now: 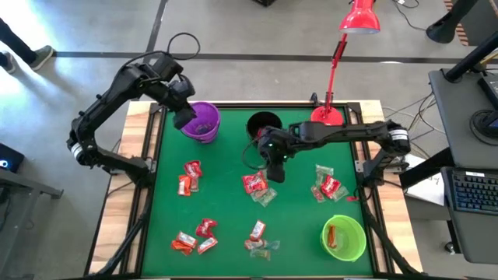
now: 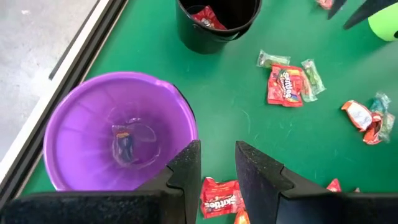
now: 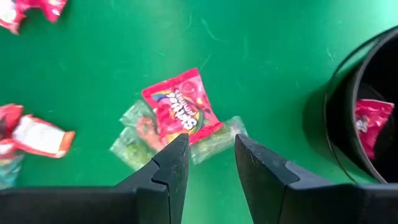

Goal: Sort candy
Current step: Put the red candy pack into the black bucket

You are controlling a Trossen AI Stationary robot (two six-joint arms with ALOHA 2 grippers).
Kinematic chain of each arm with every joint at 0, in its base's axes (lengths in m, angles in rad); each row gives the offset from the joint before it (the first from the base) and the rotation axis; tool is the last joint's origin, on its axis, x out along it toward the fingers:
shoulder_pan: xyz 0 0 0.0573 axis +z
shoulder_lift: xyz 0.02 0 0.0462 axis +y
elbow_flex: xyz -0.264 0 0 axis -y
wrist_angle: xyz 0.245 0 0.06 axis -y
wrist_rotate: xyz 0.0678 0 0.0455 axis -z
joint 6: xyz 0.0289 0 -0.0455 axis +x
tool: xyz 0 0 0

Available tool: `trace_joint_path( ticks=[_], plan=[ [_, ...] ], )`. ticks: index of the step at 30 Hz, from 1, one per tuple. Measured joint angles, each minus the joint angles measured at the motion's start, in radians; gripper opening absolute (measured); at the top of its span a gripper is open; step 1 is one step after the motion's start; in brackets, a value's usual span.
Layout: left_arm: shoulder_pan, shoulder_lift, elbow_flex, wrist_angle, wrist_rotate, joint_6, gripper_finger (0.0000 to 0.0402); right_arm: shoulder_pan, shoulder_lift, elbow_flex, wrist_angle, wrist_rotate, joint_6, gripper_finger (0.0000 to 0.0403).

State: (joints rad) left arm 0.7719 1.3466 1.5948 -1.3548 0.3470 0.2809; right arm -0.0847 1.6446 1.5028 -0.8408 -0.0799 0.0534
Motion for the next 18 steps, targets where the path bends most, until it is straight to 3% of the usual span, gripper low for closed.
trace_joint_path(
  ticks=[7, 12, 18],
  plan=[
    [0.0, -0.017, 0.0, 0.0, 0.0, 0.025, 0.0081, -0.001, 0.096, -0.001, 0.053, -0.011, -0.095, 0.0123],
    [-0.001, -0.027, 0.0, 0.0, 0.001, 0.05, 0.0081, 0.001, 0.141, -0.001, 0.101, -0.103, -0.119, 0.0123],
    [-0.001, -0.028, 0.0, 0.002, 0.002, 0.054, 0.0081, 0.015, 0.179, -0.002, 0.1, -0.113, -0.142, 0.0123]
  ],
)
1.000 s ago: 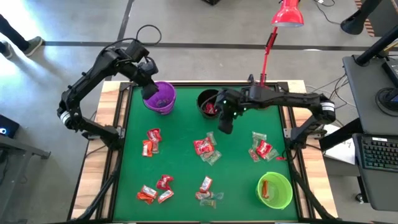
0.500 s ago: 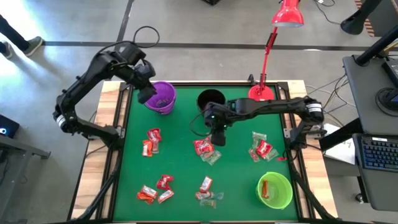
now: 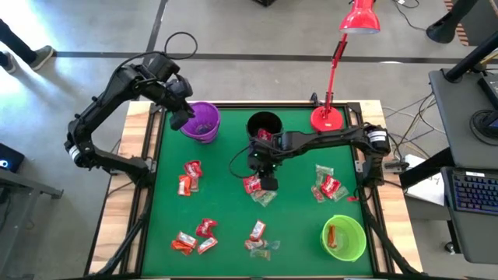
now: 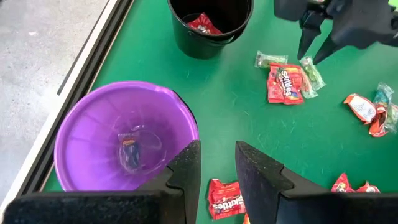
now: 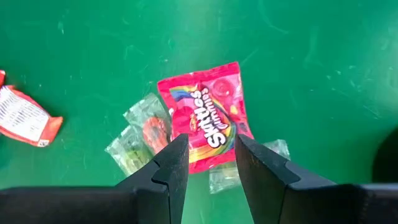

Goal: Sort candy
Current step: Put the red candy pack into the black bucket

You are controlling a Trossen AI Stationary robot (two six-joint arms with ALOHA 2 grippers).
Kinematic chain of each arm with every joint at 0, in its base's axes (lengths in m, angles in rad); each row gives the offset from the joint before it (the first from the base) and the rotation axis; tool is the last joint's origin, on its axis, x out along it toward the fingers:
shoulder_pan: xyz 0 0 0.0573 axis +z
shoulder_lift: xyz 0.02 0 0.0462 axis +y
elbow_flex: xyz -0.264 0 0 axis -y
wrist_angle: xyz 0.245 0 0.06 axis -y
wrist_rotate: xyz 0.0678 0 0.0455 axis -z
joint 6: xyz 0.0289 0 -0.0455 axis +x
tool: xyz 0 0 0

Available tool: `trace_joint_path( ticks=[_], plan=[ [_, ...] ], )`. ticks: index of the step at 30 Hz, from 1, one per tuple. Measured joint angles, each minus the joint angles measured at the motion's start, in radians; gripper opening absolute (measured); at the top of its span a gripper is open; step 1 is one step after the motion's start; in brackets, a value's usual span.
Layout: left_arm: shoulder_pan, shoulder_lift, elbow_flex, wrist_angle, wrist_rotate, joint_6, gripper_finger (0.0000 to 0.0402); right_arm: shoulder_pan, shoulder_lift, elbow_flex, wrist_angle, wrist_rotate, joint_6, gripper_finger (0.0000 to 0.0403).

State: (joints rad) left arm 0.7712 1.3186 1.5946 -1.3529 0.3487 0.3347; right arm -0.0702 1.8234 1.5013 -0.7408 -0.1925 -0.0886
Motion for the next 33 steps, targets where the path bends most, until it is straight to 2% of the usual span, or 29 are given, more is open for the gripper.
trace_joint_path(
  ticks=[12, 33],
  plan=[
    [0.0, 0.0, 0.0, -0.001, 0.002, -0.003, 0.0081, 0.014, 0.063, 0.0, 0.089, -0.024, -0.039, 0.0123],
    [0.0, 0.001, 0.0, 0.003, 0.002, 0.005, 0.0081, 0.029, 0.21, 0.0, 0.111, -0.066, -0.03, 0.0123]
  ],
)
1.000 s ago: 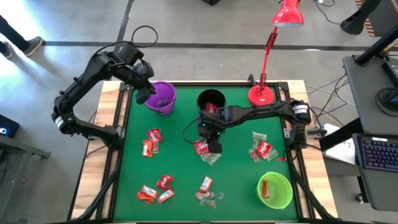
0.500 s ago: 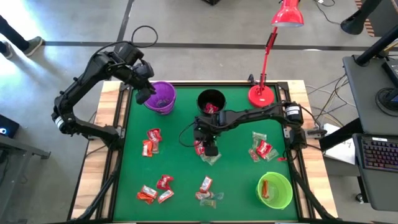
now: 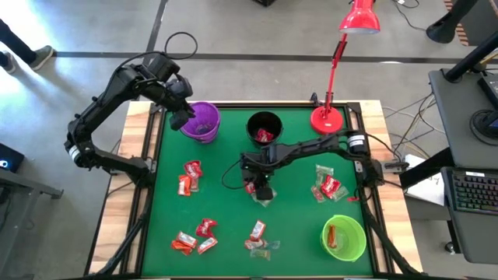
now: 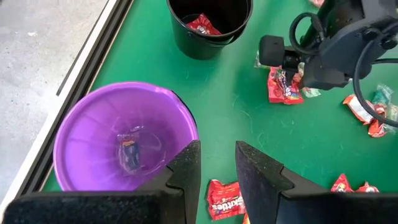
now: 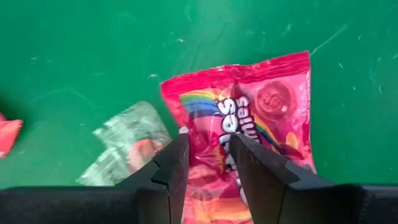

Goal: Sort candy
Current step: Put the red candy pack into the black bucket

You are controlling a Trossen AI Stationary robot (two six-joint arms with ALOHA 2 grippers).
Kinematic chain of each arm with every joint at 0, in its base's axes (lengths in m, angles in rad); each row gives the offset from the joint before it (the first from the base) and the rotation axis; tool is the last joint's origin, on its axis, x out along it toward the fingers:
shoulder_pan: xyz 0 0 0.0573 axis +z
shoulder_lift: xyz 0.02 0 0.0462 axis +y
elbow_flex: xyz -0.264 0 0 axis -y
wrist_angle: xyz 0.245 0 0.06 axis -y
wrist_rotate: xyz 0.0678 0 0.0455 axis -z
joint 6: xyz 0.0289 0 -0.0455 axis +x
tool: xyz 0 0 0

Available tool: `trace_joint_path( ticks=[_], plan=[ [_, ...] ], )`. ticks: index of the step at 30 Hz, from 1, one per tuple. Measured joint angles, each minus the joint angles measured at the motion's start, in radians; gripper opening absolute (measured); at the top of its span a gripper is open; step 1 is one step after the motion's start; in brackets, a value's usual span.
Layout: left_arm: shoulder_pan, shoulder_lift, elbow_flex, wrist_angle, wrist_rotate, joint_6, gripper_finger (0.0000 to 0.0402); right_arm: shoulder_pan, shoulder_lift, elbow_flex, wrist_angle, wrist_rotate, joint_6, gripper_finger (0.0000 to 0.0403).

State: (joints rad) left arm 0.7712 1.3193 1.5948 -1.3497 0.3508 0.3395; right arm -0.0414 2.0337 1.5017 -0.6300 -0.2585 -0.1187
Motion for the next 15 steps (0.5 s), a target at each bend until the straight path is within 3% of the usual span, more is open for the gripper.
trace_joint_path(
  ticks=[5, 11, 15],
  plan=[
    [0.0, 0.0, 0.0, 0.004, 0.0, 0.009, 0.0081, 0.0, 0.02, 0.002, 0.005, 0.016, 0.04, 0.0104],
    [0.0, 0.0, 0.0, 0.003, 0.0, 0.01, 0.0081, -0.003, 0.014, 0.001, 0.005, 0.011, 0.077, 0.002],
    [0.0, 0.001, 0.0, 0.003, 0.0, 0.011, 0.0081, -0.005, -0.006, 0.0, -0.001, 0.015, 0.101, 0.001]
  ],
)
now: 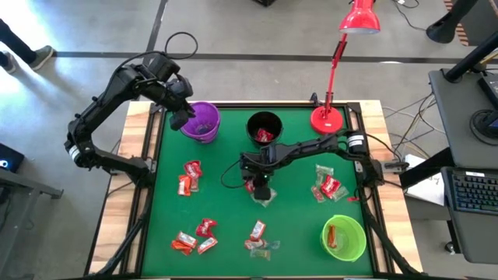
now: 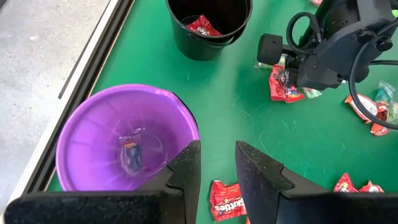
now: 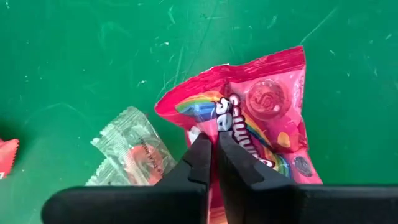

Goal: Sort candy
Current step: Put the red candy pack into the black bucket

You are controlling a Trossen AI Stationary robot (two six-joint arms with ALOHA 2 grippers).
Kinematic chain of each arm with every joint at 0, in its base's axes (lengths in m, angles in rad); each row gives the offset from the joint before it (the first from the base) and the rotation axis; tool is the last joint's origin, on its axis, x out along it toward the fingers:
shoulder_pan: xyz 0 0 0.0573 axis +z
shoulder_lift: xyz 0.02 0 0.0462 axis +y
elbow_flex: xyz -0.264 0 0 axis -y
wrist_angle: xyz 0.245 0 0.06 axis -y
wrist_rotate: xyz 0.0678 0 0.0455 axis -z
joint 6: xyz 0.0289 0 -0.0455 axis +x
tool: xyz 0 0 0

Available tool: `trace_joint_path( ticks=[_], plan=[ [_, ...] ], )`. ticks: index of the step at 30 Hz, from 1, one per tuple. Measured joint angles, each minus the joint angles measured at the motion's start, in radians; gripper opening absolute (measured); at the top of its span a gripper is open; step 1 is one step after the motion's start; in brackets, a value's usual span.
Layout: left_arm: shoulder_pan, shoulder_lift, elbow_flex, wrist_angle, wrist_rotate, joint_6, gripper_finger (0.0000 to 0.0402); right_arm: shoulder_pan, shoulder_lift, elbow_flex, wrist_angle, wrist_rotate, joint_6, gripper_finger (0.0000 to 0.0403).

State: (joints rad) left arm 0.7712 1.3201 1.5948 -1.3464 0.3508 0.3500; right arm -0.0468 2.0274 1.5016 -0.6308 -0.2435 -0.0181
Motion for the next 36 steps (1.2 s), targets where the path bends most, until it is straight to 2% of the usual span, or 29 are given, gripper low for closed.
trace_joint_path(
  ticks=[14, 21, 28, 36],
  plan=[
    [0.0, 0.0, 0.0, -0.001, 0.0, -0.003, 0.0081, -0.012, -0.075, 0.139, -0.037, 0.013, 0.079, 0.0008],
    [0.0, 0.0, 0.0, -0.002, 0.0, -0.005, 0.0081, -0.036, -0.087, 0.292, -0.197, 0.188, 0.099, 0.0008],
    [0.0, 0.0, 0.0, -0.001, 0.0, -0.007, 0.0081, -0.105, -0.09, 0.448, -0.36, 0.297, 0.108, 0.0008],
    [0.0, 0.0, 0.0, -0.001, 0.0, 0.005, 0.0081, -0.229, -0.09, 0.512, -0.491, 0.326, 0.111, 0.0008]
  ],
)
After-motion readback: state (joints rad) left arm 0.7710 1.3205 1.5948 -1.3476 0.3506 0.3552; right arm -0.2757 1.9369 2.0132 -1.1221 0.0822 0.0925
